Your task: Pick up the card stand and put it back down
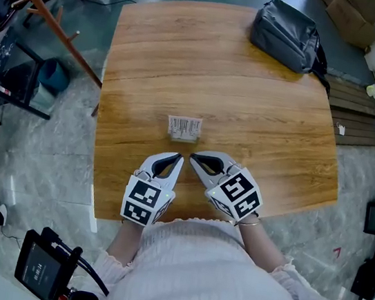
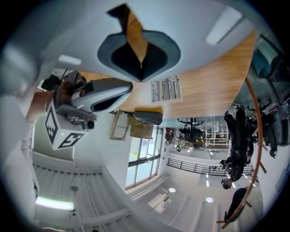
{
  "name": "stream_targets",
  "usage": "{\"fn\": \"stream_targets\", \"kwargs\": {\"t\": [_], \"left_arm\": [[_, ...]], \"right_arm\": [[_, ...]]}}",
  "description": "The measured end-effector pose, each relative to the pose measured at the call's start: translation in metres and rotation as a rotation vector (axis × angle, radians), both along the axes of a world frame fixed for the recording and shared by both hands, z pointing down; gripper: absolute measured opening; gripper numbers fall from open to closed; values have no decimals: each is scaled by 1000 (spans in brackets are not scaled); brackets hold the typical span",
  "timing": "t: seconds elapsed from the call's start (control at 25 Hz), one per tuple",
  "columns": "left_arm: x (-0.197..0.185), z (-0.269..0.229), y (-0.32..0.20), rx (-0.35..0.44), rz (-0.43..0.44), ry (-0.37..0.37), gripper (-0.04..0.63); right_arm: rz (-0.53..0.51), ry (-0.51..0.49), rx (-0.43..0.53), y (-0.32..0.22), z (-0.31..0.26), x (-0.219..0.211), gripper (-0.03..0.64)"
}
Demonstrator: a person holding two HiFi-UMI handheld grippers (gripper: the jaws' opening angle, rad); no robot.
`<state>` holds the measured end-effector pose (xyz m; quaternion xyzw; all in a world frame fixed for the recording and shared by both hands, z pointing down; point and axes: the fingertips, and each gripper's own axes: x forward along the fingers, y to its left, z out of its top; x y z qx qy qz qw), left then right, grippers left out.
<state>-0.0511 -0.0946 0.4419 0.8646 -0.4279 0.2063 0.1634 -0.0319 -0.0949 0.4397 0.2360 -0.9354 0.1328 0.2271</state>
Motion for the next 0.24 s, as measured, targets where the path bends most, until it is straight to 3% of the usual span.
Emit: {"fn": "stream_targets", "kwargs": {"t": [0.24], "left_arm": [[1,-3,-1,1,5,7,9]], "right_arm": [[-14,-1,-11,-1,-2,1,-1]]}}
